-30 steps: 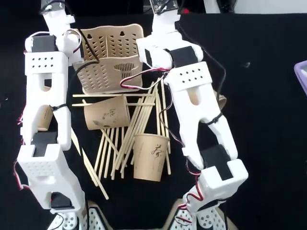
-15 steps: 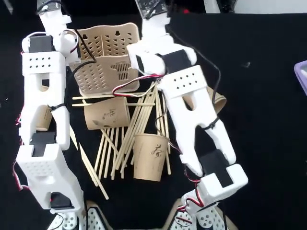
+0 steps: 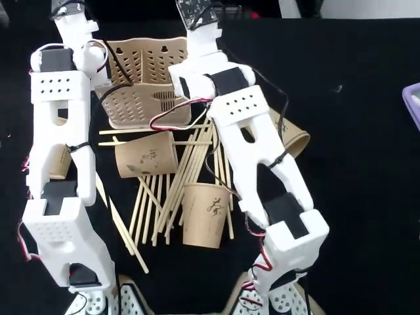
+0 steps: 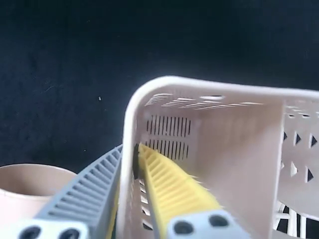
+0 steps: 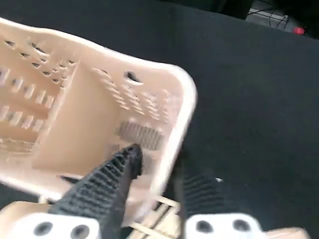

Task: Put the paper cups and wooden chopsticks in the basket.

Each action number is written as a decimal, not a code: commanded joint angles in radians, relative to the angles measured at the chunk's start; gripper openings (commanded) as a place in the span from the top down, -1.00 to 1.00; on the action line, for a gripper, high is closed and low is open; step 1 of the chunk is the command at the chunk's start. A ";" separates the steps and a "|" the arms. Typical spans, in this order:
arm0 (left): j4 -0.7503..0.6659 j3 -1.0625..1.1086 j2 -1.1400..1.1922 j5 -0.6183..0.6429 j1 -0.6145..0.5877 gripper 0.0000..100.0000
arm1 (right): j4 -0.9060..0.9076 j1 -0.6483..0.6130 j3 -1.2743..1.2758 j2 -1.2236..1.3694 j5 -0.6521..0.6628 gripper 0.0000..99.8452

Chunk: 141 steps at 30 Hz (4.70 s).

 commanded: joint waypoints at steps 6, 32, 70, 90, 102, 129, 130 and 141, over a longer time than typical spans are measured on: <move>0.161 -0.018 -0.028 -0.041 -0.001 0.94 | 0.104 -0.002 -0.005 -0.130 0.008 0.98; 0.404 -0.229 -0.018 -0.071 -0.001 0.94 | 0.336 -0.002 0.021 -0.326 0.009 0.98; 0.431 -0.371 0.140 -0.068 0.048 0.94 | 0.166 0.002 0.137 -0.315 0.098 0.98; 0.324 -0.369 0.140 -0.063 0.012 0.70 | 0.057 0.002 0.096 -0.294 0.095 0.64; 0.244 -0.394 0.124 -0.061 0.008 0.54 | 0.110 0.041 -0.096 -0.317 0.098 0.63; 0.430 -0.038 -0.407 -0.101 -0.061 0.54 | 0.560 0.506 0.035 -0.409 -0.086 0.61; 0.410 0.061 -0.456 -0.117 -0.061 0.54 | 0.540 0.514 0.097 -0.435 -0.087 0.58; -0.169 1.150 -0.954 -0.127 -0.114 0.53 | 0.017 0.474 0.974 -0.891 -0.190 0.51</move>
